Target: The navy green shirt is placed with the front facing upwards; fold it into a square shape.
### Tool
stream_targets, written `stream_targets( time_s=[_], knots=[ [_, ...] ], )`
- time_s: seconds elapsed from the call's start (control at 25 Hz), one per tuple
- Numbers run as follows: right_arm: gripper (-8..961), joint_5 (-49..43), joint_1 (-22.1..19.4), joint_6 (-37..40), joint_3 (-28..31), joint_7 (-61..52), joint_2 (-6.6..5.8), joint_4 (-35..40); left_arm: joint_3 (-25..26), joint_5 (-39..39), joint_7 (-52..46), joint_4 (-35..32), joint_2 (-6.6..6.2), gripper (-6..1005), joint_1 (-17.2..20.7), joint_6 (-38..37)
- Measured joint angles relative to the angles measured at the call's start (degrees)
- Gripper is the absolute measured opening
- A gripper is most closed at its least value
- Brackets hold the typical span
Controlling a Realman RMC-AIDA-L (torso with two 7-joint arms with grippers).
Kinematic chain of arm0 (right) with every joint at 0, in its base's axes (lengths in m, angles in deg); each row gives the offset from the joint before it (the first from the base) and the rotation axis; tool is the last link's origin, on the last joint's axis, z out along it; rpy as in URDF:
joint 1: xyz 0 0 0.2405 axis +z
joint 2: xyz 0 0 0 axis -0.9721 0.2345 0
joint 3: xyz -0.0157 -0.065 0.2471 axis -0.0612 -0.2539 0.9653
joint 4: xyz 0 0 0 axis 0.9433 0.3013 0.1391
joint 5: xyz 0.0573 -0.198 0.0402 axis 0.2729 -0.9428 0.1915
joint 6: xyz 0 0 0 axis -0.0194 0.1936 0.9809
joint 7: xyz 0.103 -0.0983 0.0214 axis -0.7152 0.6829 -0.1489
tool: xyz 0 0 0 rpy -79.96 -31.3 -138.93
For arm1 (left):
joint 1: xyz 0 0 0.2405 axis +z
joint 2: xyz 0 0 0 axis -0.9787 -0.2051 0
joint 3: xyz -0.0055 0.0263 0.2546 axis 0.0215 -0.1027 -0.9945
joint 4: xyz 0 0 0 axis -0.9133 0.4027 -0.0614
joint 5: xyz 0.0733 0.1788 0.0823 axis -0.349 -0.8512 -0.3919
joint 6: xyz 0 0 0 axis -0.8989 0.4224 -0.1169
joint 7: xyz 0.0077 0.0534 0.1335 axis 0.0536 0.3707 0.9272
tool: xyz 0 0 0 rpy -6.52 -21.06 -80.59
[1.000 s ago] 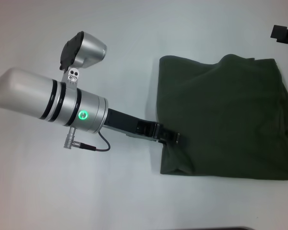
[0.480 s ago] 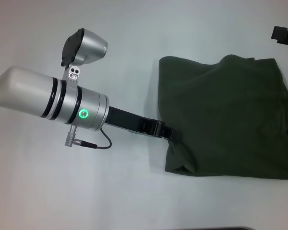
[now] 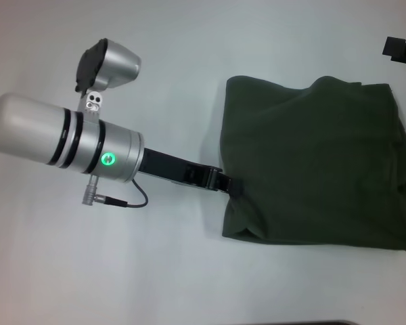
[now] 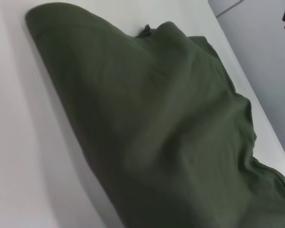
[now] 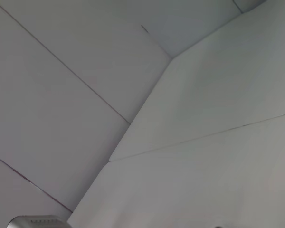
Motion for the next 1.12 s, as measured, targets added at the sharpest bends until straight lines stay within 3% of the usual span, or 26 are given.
stream_targets(
  time_s=[0.68,1.12],
  knots=[
    [906,-0.41,0.71,-0.77,-0.61,-0.39,0.41,-0.16,0.18,0.04,0.75,1.57,-4.06,6,2.65,-1.24],
    [907,-4.04,0.29,-5.73,-2.64,-8.69,0.12,-0.35,0.27,0.20,0.78,2.67,-4.27,7,2.76,-2.60]
  ],
)
